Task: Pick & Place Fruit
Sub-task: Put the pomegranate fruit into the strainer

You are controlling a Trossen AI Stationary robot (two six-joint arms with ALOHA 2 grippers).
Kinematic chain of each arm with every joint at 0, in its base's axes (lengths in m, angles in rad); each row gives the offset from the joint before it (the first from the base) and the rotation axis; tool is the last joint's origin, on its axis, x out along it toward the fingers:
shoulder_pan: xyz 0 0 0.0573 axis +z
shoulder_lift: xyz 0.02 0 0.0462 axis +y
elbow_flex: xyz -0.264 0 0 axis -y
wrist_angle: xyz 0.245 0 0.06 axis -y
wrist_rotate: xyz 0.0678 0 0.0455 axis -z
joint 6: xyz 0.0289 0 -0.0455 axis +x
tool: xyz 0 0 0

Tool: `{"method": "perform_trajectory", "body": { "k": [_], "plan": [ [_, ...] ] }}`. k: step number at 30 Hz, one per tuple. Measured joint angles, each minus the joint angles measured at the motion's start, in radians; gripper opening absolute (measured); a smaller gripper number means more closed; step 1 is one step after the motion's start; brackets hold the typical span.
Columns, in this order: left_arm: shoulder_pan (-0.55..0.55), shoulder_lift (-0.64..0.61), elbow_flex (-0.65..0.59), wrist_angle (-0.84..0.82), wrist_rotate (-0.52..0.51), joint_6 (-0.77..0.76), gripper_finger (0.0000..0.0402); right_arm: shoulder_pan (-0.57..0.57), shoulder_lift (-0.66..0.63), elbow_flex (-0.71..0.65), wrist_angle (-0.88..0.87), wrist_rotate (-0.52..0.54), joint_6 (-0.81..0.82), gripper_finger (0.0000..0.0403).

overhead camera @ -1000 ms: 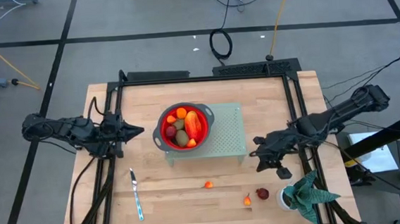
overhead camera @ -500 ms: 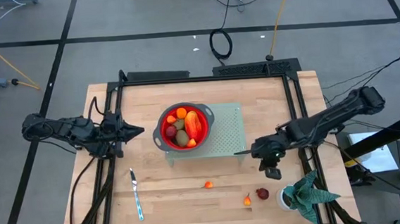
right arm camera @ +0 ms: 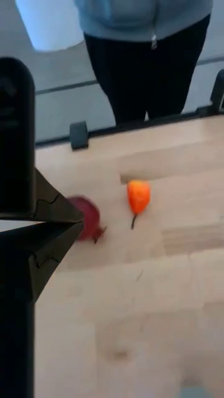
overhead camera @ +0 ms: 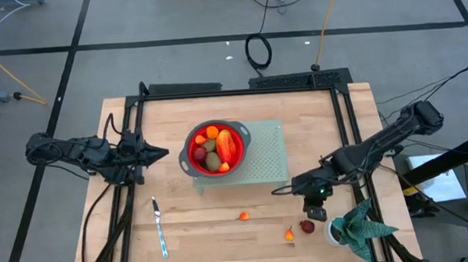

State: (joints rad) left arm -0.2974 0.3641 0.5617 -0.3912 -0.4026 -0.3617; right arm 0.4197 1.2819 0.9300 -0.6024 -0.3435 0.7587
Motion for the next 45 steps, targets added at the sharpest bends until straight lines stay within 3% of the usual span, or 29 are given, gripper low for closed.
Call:
{"method": "perform_trajectory", "body": {
  "k": [8,17,22,35,40,45],
  "plan": [
    [0.000,0.000,0.000,0.000,0.000,0.014,0.0002,0.056,0.099,0.048,-0.001,-0.001,0.102,0.0000],
    [0.000,0.000,0.000,0.000,0.000,0.014,0.0015,0.113,0.176,0.140,-0.016,-0.002,0.206,0.0000],
    [0.000,0.000,0.000,0.000,0.000,0.017,0.0002,0.131,0.187,0.144,-0.015,-0.026,0.260,0.0000],
    [0.000,0.000,0.000,0.000,0.031,0.012,0.0021,0.133,0.186,0.144,-0.020,-0.053,0.280,0.0002],
    [0.000,0.000,0.000,0.000,0.039,0.008,0.0021,0.133,0.186,0.144,-0.020,-0.050,0.300,0.0027],
    [0.000,0.000,0.000,0.000,0.038,0.016,0.0021,0.133,0.186,0.144,-0.020,-0.049,0.324,0.0082]
  ]
}}
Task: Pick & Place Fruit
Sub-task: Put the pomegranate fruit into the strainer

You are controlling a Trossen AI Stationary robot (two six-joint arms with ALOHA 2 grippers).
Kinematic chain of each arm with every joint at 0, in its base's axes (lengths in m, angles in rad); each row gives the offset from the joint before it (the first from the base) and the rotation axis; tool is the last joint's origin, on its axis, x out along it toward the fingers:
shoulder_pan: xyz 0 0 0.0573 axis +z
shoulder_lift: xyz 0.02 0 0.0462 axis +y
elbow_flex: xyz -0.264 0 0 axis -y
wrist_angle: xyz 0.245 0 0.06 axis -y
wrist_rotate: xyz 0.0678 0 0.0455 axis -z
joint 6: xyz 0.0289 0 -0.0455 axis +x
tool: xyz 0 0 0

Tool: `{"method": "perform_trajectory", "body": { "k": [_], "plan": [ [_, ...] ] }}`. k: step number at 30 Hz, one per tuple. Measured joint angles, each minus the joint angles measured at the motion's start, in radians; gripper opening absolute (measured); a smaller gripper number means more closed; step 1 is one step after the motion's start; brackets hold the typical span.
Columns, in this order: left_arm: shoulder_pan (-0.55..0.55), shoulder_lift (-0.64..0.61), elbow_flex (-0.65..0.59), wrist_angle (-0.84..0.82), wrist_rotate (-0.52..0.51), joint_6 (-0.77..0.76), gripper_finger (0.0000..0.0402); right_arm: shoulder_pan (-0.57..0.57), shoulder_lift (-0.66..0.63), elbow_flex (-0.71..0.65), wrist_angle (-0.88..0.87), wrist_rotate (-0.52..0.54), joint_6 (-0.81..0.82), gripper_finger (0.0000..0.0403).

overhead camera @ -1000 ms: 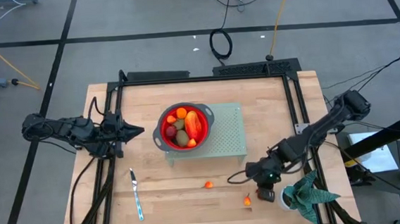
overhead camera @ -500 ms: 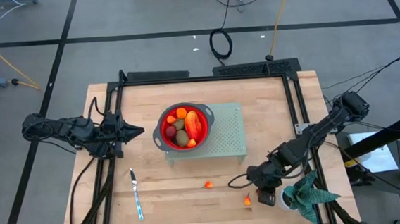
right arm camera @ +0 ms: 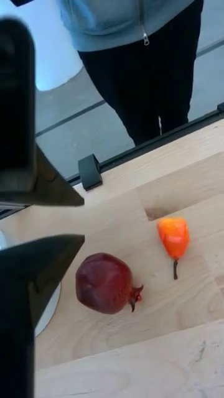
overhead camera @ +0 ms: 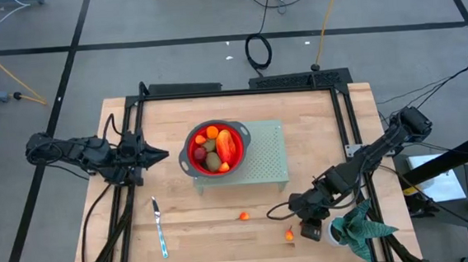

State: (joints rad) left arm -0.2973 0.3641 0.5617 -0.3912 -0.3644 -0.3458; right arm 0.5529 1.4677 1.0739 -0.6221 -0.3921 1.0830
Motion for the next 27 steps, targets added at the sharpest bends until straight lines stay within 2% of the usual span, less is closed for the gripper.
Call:
{"method": "perform_trajectory", "body": {
  "k": [4,6,8,11,15,27],
  "plan": [
    [0.000,0.000,0.000,0.000,0.000,0.003,0.0021,0.005,0.000,-0.005,0.005,0.009,-0.003,0.0137],
    [0.000,0.000,0.000,0.000,0.000,0.005,0.0021,0.013,-0.001,-0.023,0.024,0.045,-0.004,0.0162],
    [0.000,0.000,0.000,0.000,0.000,0.026,0.0021,0.023,0.000,-0.047,0.030,0.073,0.005,0.0183],
    [0.000,0.000,0.000,0.000,0.000,0.055,0.0021,0.025,0.000,-0.072,0.026,0.055,0.012,0.0205],
    [0.000,0.000,0.000,0.000,0.000,0.080,0.0021,0.020,0.000,-0.094,0.030,0.052,0.055,0.0217],
    [0.000,0.000,0.000,0.000,0.005,0.077,0.0021,0.021,0.000,-0.125,0.108,0.050,0.057,0.0215]
  ]
}}
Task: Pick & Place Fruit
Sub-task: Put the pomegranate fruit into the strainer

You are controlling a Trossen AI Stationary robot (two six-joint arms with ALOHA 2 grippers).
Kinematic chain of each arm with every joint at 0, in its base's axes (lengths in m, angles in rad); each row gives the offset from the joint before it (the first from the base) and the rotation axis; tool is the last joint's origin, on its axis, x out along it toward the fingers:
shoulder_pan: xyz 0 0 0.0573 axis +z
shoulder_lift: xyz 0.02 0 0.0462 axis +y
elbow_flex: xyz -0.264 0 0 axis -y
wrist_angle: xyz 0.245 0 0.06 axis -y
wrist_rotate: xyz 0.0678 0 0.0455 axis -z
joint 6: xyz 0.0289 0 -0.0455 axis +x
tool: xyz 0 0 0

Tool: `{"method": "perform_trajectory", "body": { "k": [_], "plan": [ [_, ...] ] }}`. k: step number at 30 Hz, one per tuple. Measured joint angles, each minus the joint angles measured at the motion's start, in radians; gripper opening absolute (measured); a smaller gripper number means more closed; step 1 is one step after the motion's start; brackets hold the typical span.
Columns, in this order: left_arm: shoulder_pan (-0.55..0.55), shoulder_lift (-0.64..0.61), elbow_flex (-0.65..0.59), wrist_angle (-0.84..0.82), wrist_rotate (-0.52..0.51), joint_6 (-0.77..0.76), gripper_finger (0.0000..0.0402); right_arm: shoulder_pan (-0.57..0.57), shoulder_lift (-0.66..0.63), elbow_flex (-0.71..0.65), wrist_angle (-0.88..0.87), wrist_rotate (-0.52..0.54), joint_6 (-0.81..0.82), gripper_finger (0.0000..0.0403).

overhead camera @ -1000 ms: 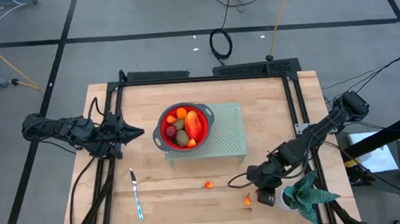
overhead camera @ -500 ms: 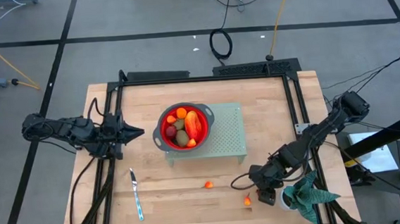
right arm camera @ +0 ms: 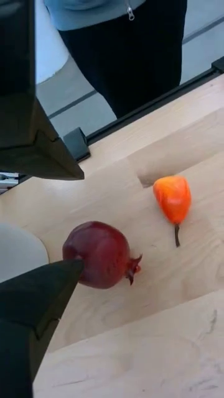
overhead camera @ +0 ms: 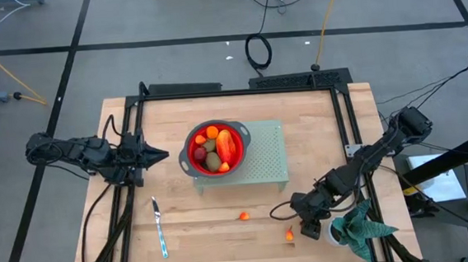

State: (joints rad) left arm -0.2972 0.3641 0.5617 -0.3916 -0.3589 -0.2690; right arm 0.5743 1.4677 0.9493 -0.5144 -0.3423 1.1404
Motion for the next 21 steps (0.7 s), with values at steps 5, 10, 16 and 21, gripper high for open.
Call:
{"method": "perform_trajectory", "body": {
  "k": [5,10,16,21],
  "plan": [
    [0.000,0.000,0.000,0.000,0.001,-0.005,0.0021,0.000,0.000,0.000,0.010,-0.003,0.003,0.0216],
    [0.000,0.000,0.000,0.000,0.001,-0.005,0.0021,0.000,0.000,0.000,0.031,-0.003,-0.001,0.0219],
    [0.000,0.000,0.000,0.000,0.001,-0.002,0.0021,0.000,-0.001,0.000,0.024,-0.006,0.000,0.0267],
    [0.000,0.000,0.000,-0.002,0.002,-0.001,0.0021,0.000,0.000,0.000,0.018,-0.004,0.025,0.0310]
  ]
}}
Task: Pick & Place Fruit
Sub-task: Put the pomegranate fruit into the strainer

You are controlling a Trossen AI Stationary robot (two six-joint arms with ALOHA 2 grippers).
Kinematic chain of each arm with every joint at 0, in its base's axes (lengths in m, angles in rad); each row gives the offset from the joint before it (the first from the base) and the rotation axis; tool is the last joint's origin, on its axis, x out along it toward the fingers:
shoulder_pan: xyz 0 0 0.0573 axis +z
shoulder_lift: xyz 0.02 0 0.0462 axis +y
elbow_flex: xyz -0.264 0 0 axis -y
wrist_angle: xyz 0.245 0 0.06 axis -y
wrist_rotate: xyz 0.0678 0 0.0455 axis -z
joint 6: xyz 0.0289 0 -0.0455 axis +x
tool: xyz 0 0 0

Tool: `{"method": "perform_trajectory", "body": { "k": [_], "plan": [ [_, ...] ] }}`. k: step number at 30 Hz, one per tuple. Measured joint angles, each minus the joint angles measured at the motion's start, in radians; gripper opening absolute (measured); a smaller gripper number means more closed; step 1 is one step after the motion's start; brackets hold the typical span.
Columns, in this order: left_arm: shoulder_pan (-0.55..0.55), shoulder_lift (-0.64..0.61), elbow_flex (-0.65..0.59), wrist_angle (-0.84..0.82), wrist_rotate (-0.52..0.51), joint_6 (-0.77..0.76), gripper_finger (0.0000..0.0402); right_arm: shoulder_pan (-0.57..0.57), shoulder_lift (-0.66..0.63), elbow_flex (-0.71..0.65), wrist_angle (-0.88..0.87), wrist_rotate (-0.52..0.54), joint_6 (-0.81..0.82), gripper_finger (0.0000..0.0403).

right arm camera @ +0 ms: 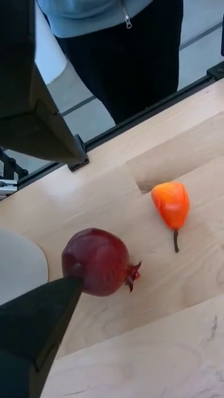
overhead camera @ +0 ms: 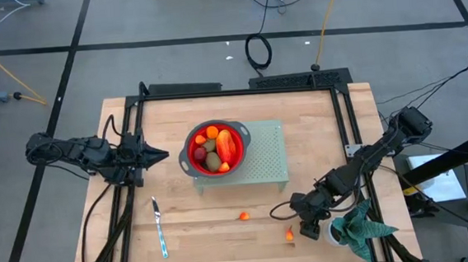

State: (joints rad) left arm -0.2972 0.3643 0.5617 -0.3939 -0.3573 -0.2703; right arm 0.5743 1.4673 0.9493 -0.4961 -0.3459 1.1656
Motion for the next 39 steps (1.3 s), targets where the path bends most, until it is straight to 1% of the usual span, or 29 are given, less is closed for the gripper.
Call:
{"method": "perform_trajectory", "body": {
  "k": [3,6,9,11,17,24,30,39],
  "plan": [
    [0.000,0.000,0.000,0.000,0.000,0.000,0.0021,0.002,0.000,0.000,-0.005,-0.015,0.001,0.0322],
    [0.000,0.000,0.000,0.000,0.000,0.002,0.0021,-0.002,0.000,0.000,-0.065,-0.028,0.033,0.0326],
    [0.000,0.000,0.000,0.000,0.000,0.007,0.0021,-0.004,0.000,0.000,-0.162,0.008,0.090,0.0326],
    [0.000,0.000,0.000,0.000,0.000,0.006,0.0021,-0.003,0.000,0.000,-0.188,0.036,0.111,0.0325],
    [0.000,0.000,0.000,0.000,0.000,-0.004,0.0021,0.007,0.000,0.000,-0.123,0.059,0.132,0.0323],
    [0.000,0.000,0.000,0.000,0.000,-0.004,0.0021,0.017,0.000,0.000,-0.121,0.088,0.142,0.0323],
    [0.000,0.000,0.000,0.001,0.000,-0.003,0.0021,0.036,0.009,0.000,-0.107,0.087,0.157,0.0322],
    [0.000,0.000,0.000,0.001,0.000,0.000,0.0021,0.057,0.067,0.000,-0.075,0.084,0.158,0.0323]
  ]
}}
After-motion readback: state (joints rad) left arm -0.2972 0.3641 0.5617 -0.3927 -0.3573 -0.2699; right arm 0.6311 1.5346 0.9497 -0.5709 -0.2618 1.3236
